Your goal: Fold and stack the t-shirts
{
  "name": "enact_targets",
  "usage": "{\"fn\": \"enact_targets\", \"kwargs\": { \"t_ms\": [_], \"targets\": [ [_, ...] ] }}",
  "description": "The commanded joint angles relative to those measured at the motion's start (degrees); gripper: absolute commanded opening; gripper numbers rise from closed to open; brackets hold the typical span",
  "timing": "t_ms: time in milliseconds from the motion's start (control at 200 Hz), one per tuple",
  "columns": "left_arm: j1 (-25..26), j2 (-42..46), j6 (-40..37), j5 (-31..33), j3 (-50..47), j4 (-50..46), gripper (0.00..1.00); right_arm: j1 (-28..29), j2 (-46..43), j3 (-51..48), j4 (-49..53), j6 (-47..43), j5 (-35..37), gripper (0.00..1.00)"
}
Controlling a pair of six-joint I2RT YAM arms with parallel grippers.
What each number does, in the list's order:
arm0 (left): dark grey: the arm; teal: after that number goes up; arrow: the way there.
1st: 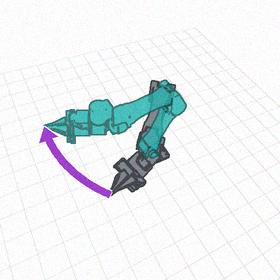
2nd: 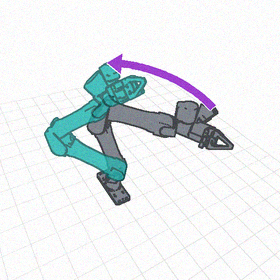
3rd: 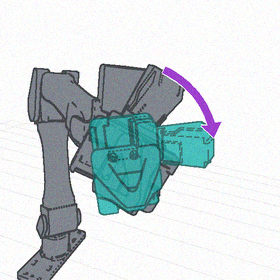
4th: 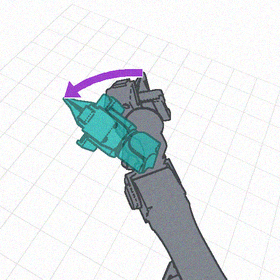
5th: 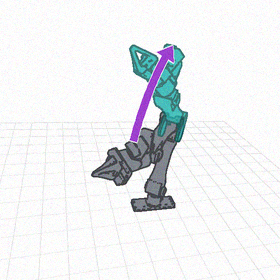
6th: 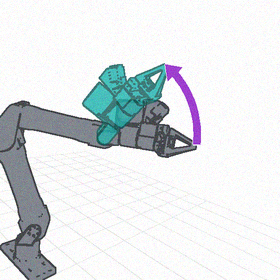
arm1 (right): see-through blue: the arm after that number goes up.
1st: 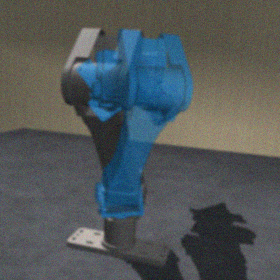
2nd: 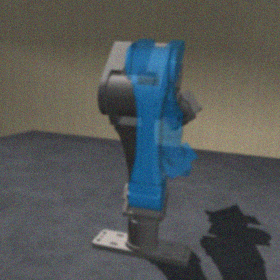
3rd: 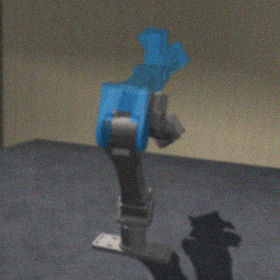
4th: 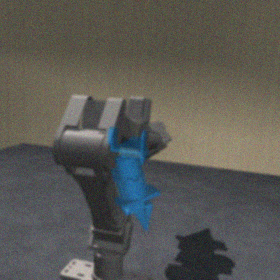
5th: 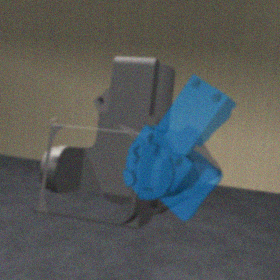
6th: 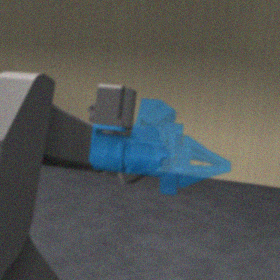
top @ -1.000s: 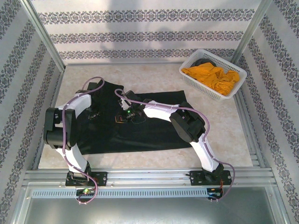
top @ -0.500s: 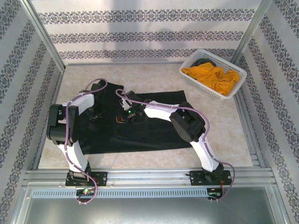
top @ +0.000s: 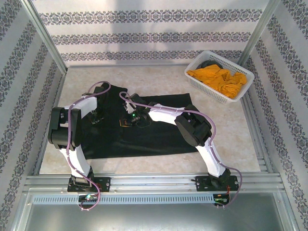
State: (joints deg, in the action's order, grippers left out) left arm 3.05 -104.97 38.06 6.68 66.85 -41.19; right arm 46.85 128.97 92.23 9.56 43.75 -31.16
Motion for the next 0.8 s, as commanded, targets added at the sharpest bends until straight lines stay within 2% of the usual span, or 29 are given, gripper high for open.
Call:
{"fn": "enact_targets", "kwargs": {
  "t_ms": [0, 335, 794],
  "targets": [
    [0.6, 0.7, -0.3, 2.7, 0.6, -2.4, 0.0, -0.4, 1.0, 0.2, -0.6, 0.3, -1.1, 0.0],
    [0.6, 7.3, 0.0, 6.7, 1.0, -3.8, 0.0, -0.5, -0.3, -0.7, -1.2, -0.1, -0.7, 0.0],
    [-0.1, 6.9, -1.5, 8.6, 5.5, -4.7, 0.0, -1.1, -2.3, -0.9, -0.1, -1.0, 2.4, 0.0]
  ]
}}
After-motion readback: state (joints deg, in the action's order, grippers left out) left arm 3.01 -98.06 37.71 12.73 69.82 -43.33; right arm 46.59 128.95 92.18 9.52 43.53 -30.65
